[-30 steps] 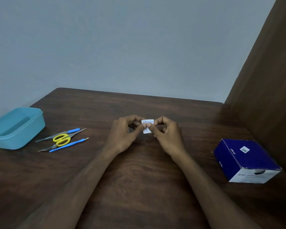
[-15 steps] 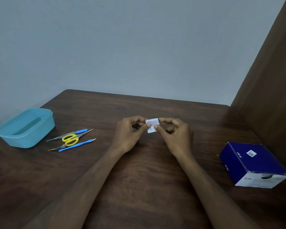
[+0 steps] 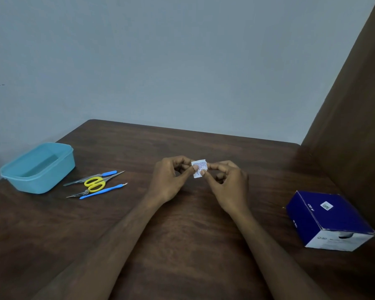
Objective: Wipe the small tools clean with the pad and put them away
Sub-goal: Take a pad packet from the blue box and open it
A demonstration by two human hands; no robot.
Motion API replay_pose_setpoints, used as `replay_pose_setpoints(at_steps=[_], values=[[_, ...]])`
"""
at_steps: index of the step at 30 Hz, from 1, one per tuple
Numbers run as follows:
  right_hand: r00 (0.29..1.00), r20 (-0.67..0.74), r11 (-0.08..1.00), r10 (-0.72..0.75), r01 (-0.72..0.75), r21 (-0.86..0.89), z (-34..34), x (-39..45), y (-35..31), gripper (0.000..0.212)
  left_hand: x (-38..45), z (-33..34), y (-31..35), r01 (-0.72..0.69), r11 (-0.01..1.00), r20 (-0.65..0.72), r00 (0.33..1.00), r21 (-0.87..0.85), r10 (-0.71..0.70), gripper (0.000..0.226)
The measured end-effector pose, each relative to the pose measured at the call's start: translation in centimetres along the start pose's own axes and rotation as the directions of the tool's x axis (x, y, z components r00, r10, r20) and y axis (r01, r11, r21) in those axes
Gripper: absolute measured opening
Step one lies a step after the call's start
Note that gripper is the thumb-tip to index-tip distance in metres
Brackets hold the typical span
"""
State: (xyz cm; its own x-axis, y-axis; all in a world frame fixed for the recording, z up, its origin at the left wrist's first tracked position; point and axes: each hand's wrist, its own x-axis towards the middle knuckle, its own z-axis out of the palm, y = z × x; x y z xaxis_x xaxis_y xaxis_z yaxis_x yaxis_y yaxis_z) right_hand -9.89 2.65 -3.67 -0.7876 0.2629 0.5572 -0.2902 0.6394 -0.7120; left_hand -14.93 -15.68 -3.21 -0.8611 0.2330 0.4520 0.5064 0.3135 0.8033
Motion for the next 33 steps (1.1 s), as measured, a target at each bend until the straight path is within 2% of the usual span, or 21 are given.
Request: replay_pose_setpoints(at_steps=[6, 10, 13, 16, 19, 22, 24, 28, 31, 33], values=[[0.998, -0.060, 1.000, 0.000, 0.001, 0.028, 0.0, 0.0, 0.0, 0.012, -0.1, 0.3, 0.0, 0.014, 0.999, -0.044, 0.999, 0.037, -0.012, 0.008], [0.989, 0.008, 0.986, 0.151, -0.151, 0.064, 0.2, 0.2, 0.2, 0.014, -0.1, 0.2, 0.2, 0.010, 0.999, -0.031, 0.999, 0.038, -0.009, 0.008], [0.945, 0.165, 0.924, 0.281, -0.313, 0.219, -0.1, 0.4, 0.5, 0.017, -0.2, 0.2, 0.3, 0.012, 0.999, -0.006, 1.000, 0.035, -0.011, 0.008], [0.925, 0.201, 0.835, 0.323, -0.378, 0.400, -1.2, 0.7, 0.5, 0.018, -0.1, 0.2, 0.1, 0.030, 0.999, -0.026, 0.999, 0.039, -0.029, 0.007], [0.897, 0.133, 0.701, 0.421, -0.415, 0.580, -2.2, 0.7, 0.3, 0.013, 0.1, 0.2, -0.1, 0.082, 0.996, -0.063, 0.995, 0.018, -0.081, 0.010], [0.862, 0.023, 0.642, 0.507, -0.395, 0.657, -2.7, 0.7, 0.4, 0.014, -0.3, 0.4, 0.1, 0.052, 0.996, -0.042, 0.998, 0.067, -0.049, 0.018], [0.846, -0.040, 0.661, 0.531, -0.385, 0.644, -2.8, 0.7, 0.3, 0.016, -0.9, 1.0, 0.5, -0.019, 0.986, 0.028, 1.000, 0.165, 0.014, 0.018], [0.831, -0.132, 0.683, 0.541, -0.343, 0.645, -3.2, 0.5, 0.1, 0.015, -1.4, 3.6, 3.0, -0.090, 0.972, 0.078, 0.994, 0.215, 0.075, 0.018], [0.814, -0.201, 0.710, 0.544, -0.319, 0.628, -3.4, 0.4, 0.2, 0.010, -0.6, 5.9, 4.4, -0.062, 0.960, 0.064, 0.997, 0.273, 0.046, 0.019], [0.800, -0.304, 0.764, 0.517, -0.271, 0.585, -3.7, 0.6, 0.7, 0.008, 0.0, 7.0, 4.4, -0.013, 0.952, 0.045, 0.999, 0.306, -0.001, 0.018]])
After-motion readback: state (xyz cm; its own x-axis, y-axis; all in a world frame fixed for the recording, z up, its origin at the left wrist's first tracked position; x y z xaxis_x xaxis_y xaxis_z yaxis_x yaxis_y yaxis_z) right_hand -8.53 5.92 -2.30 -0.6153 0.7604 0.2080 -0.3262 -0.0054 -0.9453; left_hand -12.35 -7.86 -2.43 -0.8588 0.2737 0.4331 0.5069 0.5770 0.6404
